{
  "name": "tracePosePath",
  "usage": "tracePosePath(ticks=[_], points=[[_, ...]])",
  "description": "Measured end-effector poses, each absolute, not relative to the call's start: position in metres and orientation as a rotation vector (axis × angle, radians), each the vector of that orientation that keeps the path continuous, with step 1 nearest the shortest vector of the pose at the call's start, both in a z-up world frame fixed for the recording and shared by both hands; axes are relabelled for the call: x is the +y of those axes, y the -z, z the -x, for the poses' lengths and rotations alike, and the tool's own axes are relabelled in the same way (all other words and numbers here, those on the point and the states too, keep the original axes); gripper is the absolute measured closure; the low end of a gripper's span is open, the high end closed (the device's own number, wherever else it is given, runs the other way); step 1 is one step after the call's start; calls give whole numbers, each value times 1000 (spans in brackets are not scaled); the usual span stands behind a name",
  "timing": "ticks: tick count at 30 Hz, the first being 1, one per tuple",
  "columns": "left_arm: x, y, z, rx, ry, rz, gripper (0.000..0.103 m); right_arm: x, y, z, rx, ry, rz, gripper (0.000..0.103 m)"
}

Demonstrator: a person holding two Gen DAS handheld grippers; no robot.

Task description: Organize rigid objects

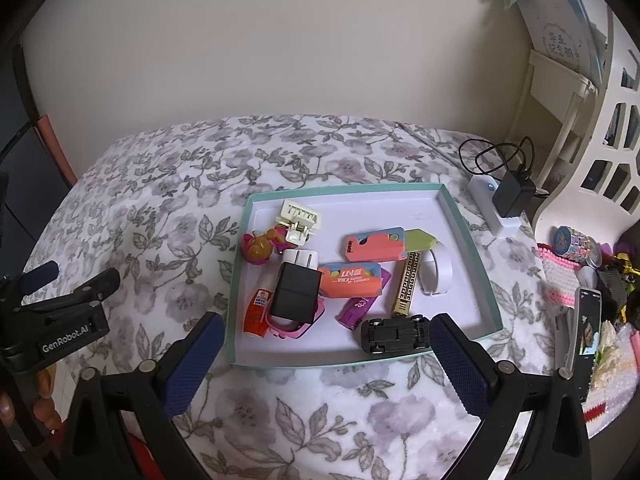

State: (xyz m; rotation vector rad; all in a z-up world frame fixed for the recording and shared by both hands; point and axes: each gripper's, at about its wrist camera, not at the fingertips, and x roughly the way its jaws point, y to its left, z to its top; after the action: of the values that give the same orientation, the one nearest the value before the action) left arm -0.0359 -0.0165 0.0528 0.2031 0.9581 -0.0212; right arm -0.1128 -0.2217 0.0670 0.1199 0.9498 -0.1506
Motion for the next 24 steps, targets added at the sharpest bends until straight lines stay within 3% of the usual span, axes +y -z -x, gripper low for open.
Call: tracePosePath(ticks=[24], points=[[-16, -52, 35, 973, 2, -186, 7, -219, -67, 112, 954, 146, -108, 0]])
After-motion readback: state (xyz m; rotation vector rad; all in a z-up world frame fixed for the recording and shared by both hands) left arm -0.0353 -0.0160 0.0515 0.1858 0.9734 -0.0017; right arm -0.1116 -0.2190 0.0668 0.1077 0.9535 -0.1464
